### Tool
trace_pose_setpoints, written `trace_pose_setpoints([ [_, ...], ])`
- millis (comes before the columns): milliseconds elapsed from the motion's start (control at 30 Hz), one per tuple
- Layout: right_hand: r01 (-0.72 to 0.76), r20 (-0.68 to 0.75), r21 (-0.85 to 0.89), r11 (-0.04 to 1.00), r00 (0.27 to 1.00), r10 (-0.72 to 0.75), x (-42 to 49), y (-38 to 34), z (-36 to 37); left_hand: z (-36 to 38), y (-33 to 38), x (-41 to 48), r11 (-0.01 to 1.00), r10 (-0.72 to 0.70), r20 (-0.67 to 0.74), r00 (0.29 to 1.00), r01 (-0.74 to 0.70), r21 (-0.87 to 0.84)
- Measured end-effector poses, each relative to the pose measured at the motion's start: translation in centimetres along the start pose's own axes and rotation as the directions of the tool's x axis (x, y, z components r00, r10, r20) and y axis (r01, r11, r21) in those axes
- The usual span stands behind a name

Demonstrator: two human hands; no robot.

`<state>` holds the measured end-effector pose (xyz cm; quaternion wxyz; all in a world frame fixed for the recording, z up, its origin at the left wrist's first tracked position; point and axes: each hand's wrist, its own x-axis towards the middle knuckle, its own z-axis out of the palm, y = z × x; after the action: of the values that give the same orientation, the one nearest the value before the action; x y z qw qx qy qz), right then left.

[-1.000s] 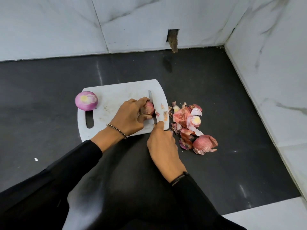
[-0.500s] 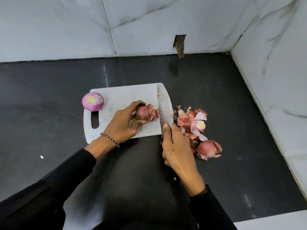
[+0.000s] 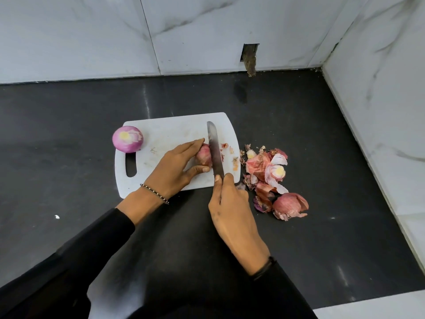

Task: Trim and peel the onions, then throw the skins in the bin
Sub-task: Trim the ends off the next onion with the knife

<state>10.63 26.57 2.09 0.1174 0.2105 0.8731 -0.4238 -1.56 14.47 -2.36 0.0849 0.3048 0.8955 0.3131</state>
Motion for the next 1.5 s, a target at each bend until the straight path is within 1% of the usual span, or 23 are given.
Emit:
trace_pose_setpoints([
  [67, 0.002, -0.014, -0.037, 0.999, 1.000, -0.003, 0.2, 0.2, 0.1, -0.1, 0.4, 0.4, 0.998, 0.022, 0.011, 1.000, -0.022, 0.053],
  [200, 0.031, -0.044, -0.102, 0.994, 0.998, -0.035, 0.5, 0.2, 0.3, -0.3, 1.2, 1.2, 0.991, 0.018, 0.059, 0.998, -0.026, 0.132],
  [267, 0.022, -0.031, -0.120, 0.993, 0.999, -0.026, 0.6, 0.0, 0.3, -0.5, 1.2, 1.4, 0.982, 0.061, 0.055, 0.997, -0.069, 0.176],
  [333, 0.010, -0.007, -0.146, 0.989, 1.000, -0.012, 0.6, -0.4, 0.1, -0.4, 1.0, 1.2, 0.980, 0.106, 0.033, 0.994, -0.110, 0.167],
  [467, -0.030, 0.024, -0.217, 0.976, 0.999, 0.036, 1.0, -1.0, 0.3, -0.5, 0.6, 1.4, 0.988, 0.108, 0.009, 0.994, -0.109, 0.107],
  [533, -0.068, 0.010, -0.245, 0.967, 0.997, 0.073, 1.6, -1.4, 0.3, -0.4, 0.6, 1.8, 0.987, 0.126, 0.013, 0.992, -0.127, 0.100],
  [667, -0.090, -0.016, -0.291, 0.953, 0.996, 0.090, 2.4, -2.0, 0.5, -0.2, 0.7, 2.1, 0.991, 0.087, 0.005, 0.996, -0.087, 0.100],
  [800, -0.119, -0.044, -0.327, 0.938, 0.993, 0.111, 2.2, -1.8, 1.2, -0.3, 1.3, 2.2, 0.988, 0.070, 0.033, 0.997, -0.074, 0.132],
  [933, -0.149, -0.024, -0.333, 0.931, 0.989, 0.149, 1.4, -1.7, 1.5, -0.4, 1.3, 2.3, 0.984, 0.075, 0.059, 0.995, -0.084, 0.160],
  [1100, -0.100, -0.033, -0.342, 0.934, 0.995, 0.095, 3.1, -1.3, 1.5, -0.3, 1.7, 2.6, 0.977, 0.055, 0.082, 0.995, -0.070, 0.200],
  [1200, -0.117, -0.017, -0.360, 0.925, 0.993, 0.119, 2.5, -0.5, 2.1, -0.4, 1.9, 2.6, 0.977, 0.027, 0.070, 0.997, -0.041, 0.209],
  [1300, -0.162, -0.022, -0.336, 0.928, 0.986, 0.165, 1.1, 0.0, 2.6, -0.4, 1.6, 2.5, 0.982, 0.025, 0.047, 0.999, -0.033, 0.187],
  [1433, -0.153, -0.029, -0.363, 0.919, 0.988, 0.152, 1.1, 0.4, 2.3, -0.1, 1.2, 1.7, 0.993, 0.029, 0.003, 1.000, -0.029, 0.112],
  [1500, -0.147, -0.030, -0.317, 0.937, 0.989, 0.145, 1.2, 0.9, 1.9, 0.0, 0.8, 1.3, 0.999, 0.002, -0.031, 1.000, -0.001, 0.044],
])
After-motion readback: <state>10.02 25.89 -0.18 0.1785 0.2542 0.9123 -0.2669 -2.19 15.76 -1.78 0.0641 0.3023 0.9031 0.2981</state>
